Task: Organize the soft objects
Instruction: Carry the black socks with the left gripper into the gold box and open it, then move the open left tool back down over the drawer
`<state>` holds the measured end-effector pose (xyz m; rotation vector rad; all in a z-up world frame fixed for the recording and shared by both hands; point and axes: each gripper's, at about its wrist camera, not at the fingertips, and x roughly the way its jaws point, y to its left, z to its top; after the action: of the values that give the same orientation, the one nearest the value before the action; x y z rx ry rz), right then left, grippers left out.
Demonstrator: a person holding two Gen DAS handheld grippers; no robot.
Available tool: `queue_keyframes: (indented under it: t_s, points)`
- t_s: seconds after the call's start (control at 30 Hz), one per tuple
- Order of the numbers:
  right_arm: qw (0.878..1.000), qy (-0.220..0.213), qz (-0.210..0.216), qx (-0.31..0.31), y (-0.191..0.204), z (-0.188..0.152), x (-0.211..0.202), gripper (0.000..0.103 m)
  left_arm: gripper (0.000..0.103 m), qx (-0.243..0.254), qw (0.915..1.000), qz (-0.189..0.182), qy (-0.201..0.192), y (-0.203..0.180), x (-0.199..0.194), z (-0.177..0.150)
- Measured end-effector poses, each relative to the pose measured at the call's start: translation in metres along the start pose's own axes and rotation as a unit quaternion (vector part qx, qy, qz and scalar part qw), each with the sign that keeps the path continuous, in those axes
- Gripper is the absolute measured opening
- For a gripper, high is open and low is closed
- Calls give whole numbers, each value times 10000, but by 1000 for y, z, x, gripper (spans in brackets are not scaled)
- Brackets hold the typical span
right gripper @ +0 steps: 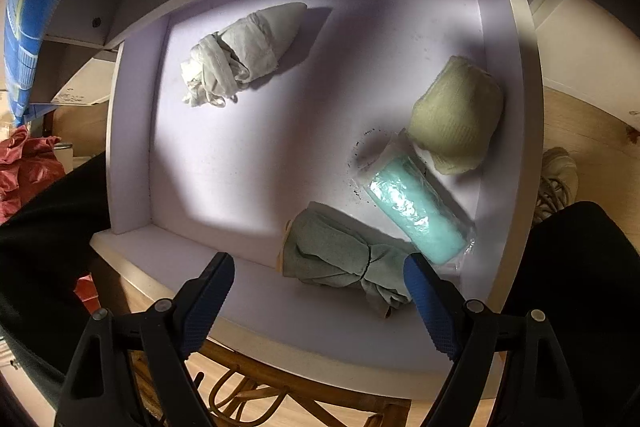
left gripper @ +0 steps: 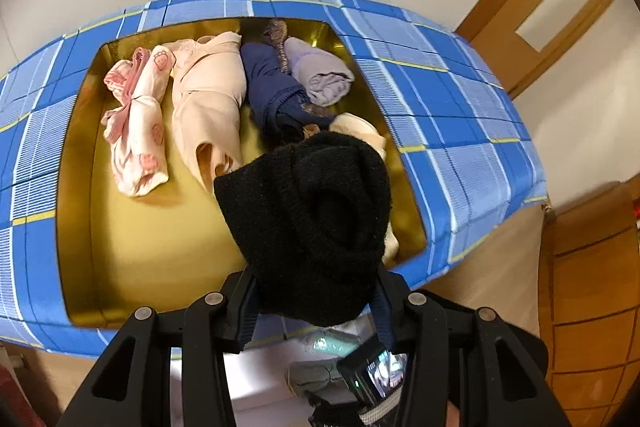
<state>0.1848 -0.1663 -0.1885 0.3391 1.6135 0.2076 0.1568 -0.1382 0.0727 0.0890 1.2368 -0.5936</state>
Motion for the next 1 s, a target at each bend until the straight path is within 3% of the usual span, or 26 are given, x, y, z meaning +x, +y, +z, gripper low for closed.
queue_keyframes:
  t_s: [0.27, 0.33, 0.37, 0.43, 0.7, 1.0]
  points:
    - [9999, -37, 105, 19, -1, 1, -4, 88, 50, -214, 9989, 327, 262, 12, 40, 18]
    - [9999, -42, 110, 29, -2, 2, -5, 88, 53, -342, 9983, 361, 292, 17, 44, 16]
    - [9999, -42, 107, 36, -2, 2, -5, 88, 60, -366, 9983, 363, 278, 19, 43, 15]
    - [9999, -39, 91, 45, -3, 1, -4, 88, 70, -394, 9986, 315, 147, 23, 39, 13]
    - [10000, -17, 33, 57, -4, 2, -1, 88, 70, -503, 9973, -78, -524, 34, 0, -3]
    - [9999, -40, -12, 161, -10, 3, -1, 88, 70, 118, 9967, -233, -771, 26, -20, -60]
